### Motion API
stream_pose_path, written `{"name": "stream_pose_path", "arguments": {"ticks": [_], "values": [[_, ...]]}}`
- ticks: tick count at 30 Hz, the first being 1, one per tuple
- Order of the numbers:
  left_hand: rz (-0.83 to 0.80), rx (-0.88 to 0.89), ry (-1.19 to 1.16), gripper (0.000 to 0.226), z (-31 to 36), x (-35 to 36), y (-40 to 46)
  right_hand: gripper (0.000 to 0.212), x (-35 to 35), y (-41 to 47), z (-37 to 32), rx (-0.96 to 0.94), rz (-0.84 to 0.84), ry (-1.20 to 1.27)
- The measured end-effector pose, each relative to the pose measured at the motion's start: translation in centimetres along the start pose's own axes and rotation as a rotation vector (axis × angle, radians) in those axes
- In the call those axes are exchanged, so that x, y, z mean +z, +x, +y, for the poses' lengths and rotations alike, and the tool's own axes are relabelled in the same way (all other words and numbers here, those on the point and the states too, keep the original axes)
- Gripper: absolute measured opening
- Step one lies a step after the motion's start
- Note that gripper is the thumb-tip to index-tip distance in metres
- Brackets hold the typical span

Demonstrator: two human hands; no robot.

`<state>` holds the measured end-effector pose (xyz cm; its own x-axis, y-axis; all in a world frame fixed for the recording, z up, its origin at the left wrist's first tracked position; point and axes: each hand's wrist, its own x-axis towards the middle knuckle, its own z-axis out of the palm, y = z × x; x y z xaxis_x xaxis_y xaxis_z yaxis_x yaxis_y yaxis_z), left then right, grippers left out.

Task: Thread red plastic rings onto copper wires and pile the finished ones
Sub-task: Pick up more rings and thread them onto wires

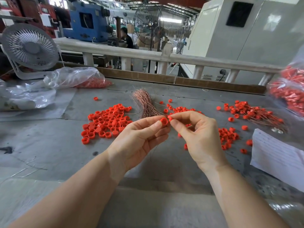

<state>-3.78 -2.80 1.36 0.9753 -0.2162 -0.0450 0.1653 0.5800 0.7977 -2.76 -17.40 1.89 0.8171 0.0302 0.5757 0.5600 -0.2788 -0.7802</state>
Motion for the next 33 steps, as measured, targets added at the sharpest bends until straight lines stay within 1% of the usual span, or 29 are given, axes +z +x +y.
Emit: {"name": "stream_pose_path", "arguments": {"ticks": [5, 9, 12, 15, 19, 22, 26, 33], "values": [[-0.001, -0.004, 0.001, 0.028, 0.04, 0.08, -0.01, 0.019, -0.07, 0.08, 0.23, 0.073, 0.0, 0.063], [0.002, -0.005, 0.0, 0.027, 0.06, 0.09, -0.03, 0.018, -0.02, 0.09, 0.2, 0.069, -0.003, 0.072], [0.008, -0.002, -0.001, 0.025, 0.01, 0.07, 0.01, 0.02, -0.05, -0.01, 0.04, 0.009, 0.012, 0.011], [0.022, 0.018, -0.008, 0.021, -0.03, 0.03, 0.04, 0.023, 0.05, -0.18, -0.01, -0.094, 0.044, -0.081], [0.026, 0.058, 0.011, 0.026, -0.12, 0.05, 0.08, 0.007, 0.16, -0.31, 0.21, -0.244, 0.061, -0.186], [0.017, 0.081, 0.033, 0.025, -0.16, 0.07, 0.05, 0.002, 0.23, -0.41, 0.43, -0.333, 0.056, -0.276], [0.028, 0.098, 0.043, 0.02, -0.19, 0.02, 0.04, 0.003, 0.29, -0.47, 0.47, -0.389, 0.071, -0.319], [0.034, 0.111, 0.074, 0.024, -0.26, 0.02, -0.01, 0.002, 0.21, -0.49, 0.44, -0.411, 0.072, -0.305]]}}
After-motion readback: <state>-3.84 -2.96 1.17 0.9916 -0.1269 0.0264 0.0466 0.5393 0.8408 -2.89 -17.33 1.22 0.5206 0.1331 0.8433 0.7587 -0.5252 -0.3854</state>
